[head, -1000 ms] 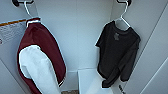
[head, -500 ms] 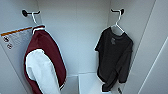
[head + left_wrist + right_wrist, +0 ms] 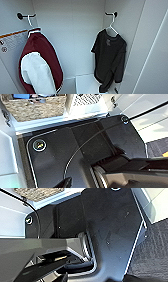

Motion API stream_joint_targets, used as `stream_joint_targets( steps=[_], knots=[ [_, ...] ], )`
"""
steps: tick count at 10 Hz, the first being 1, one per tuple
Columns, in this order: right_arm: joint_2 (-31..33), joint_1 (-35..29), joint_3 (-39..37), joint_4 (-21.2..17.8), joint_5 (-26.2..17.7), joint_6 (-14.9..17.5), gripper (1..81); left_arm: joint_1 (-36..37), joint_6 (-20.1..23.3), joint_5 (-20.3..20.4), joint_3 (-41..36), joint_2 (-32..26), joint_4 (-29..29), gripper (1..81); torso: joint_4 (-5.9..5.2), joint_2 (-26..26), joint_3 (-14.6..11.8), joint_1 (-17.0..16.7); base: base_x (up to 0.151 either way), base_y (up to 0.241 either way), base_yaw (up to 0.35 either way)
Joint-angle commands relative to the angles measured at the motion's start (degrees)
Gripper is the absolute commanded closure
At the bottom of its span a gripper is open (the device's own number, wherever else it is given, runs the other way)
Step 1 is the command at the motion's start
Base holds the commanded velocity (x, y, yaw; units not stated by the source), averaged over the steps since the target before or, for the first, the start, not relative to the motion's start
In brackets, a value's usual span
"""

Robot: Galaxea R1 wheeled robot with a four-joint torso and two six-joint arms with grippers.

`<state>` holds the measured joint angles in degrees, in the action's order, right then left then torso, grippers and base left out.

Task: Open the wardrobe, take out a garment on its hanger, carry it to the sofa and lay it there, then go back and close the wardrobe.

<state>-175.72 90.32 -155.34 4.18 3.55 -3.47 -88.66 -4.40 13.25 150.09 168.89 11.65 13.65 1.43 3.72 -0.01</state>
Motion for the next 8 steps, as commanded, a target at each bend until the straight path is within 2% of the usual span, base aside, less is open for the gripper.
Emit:
stream_joint_targets(
  steps=[1,2,3,5,6,8],
  knots=[
    [-0.19,-1.94,0.05,0.48,-3.2,0.22,1.0,6.08,0.36,-2.62,-7.86,-4.08,0.65,1.0,-0.09,0.0,0.05,0.01,0.0,0.0,0.0],
    [-0.19,-2.02,0.14,0.56,-3.2,0.22,1.0,8.0,0.36,-2.7,-10.42,-5.48,0.82,1.0,1.07,0.05,-0.35,0.01,0.0,0.0,0.0],
    [-0.19,-1.94,0.23,1.09,-3.2,0.31,1.0,9.94,0.27,-2.7,-13.66,-7.24,1.09,1.0,1.55,0.05,-0.72,0.01,0.0,0.0,0.0],
    [-0.27,-2.02,0.32,1.62,-3.2,0.22,1.0,14.94,0.36,-6.39,-24.64,-12.51,1.27,1.0,1.57,0.05,-0.72,0.01,0.0,0.0,0.0],
    [-0.36,-2.11,0.32,1.62,-3.2,0.14,1.0,18.11,0.36,-8.75,-28.08,-14.27,1.27,1.0,1.57,0.05,-0.72,0.01,0.0,0.0,0.0],
    [-0.63,-2.28,0.4,1.62,-3.2,0.13,1.0,22.77,0.36,-9.82,-32.13,-16.03,1.27,1.0,1.57,0.05,-0.72,0.01,0.0,0.0,0.0]
  ],
)
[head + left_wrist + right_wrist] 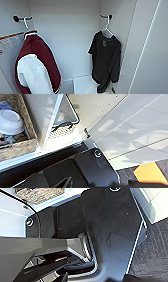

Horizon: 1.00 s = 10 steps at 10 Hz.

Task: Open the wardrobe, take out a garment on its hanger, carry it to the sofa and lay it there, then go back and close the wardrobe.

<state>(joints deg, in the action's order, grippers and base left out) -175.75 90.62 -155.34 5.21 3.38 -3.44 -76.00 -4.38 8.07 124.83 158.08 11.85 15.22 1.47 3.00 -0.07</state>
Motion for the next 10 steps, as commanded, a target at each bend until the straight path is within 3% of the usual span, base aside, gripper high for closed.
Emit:
stream_joint_targets(
  steps=[1,6,10],
  knots=[
    [-0.59,-2.59,0.4,0.6,-3.11,0.1,1.0,12.13,0.25,-4.64,-8.37,-6.0,0.81,1.0,0.0,0.0,0.0,0.07,0.0,0.0,0.0],
    [-0.77,-2.86,0.14,0.51,-3.11,0.1,1.0,24.43,-0.37,-11.05,-20.58,-8.82,-0.25,1.0,0.0,0.0,0.0,0.07,0.0,0.0,0.0],
    [-0.5,-2.68,-0.04,0.5,-3.11,-0.07,1.0,31.21,-2.83,-14.66,-24.19,-10.67,-0.95,1.0,0.0,-0.02,0.02,0.07,0.0,0.0,0.0]
  ],
)
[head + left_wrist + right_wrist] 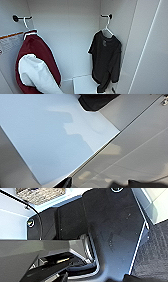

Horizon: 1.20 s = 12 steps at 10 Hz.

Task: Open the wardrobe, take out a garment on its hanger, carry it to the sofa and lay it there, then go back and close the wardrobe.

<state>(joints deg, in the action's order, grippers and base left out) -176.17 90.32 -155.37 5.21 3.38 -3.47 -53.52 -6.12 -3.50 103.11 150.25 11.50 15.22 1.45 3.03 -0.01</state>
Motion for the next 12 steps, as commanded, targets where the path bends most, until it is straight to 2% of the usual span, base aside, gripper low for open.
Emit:
stream_joint_targets(
  steps=[1,3,5,10,12],
  knots=[
    [-0.09,-2.38,-0.01,0.51,-3.11,-0.04,1.0,10.39,-2.22,-3.18,-3.34,-3.63,-0.6,1.0,0.0,0.0,0.0,0.01,0.0,0.0,0.0],
    [-0.09,-2.55,-0.01,0.33,-3.11,0.05,1.0,15.22,-5.47,-3.96,-4.23,-3.29,-0.51,1.0,0.0,0.0,0.0,0.01,0.0,0.0,0.0],
    [-0.44,-2.55,0.34,0.59,-3.11,0.05,1.0,21.63,-9.25,-7.57,-3.88,-1.0,-0.6,1.0,0.0,0.0,0.0,0.01,0.0,0.0,0.0],
    [-0.62,-2.55,0.34,-0.11,-3.03,-0.3,1.0,39.56,-22.78,-12.67,-3.44,4.45,-0.6,1.0,0.0,-0.04,0.02,0.08,0.0,0.0,0.0],
    [-0.7,-2.55,0.34,-0.11,-2.85,-0.48,1.0,46.51,-30.24,-13.11,-2.82,6.29,-0.77,1.0,0.0,-0.06,0.04,0.1,0.0,0.0,0.0]
  ],
)
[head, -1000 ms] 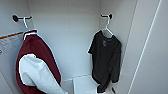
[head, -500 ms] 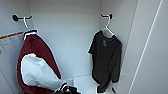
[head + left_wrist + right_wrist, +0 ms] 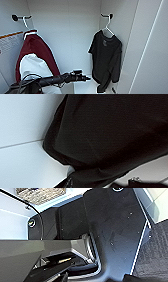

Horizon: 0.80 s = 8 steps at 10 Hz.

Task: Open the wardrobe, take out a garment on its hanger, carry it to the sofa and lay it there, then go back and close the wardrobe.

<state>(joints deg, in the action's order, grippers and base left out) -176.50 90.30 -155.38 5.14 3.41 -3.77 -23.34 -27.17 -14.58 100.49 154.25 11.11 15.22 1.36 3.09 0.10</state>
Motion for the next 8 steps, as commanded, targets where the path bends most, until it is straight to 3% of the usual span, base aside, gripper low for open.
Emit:
stream_joint_targets(
  steps=[1,8],
  knots=[
    [-0.37,-2.44,0.35,-0.05,-2.62,-0.28,1.0,19.59,-13.23,-2.03,0.32,3.08,-0.21,1.0,0.0,0.0,0.0,0.0,0.0,0.0,0.0],
    [-0.55,-2.0,0.27,-0.05,-2.45,-0.36,1.0,34.28,-26.61,-2.12,6.39,11.43,-0.38,1.0,0.0,-0.05,0.05,0.02,0.0,0.0,0.0]
  ],
)
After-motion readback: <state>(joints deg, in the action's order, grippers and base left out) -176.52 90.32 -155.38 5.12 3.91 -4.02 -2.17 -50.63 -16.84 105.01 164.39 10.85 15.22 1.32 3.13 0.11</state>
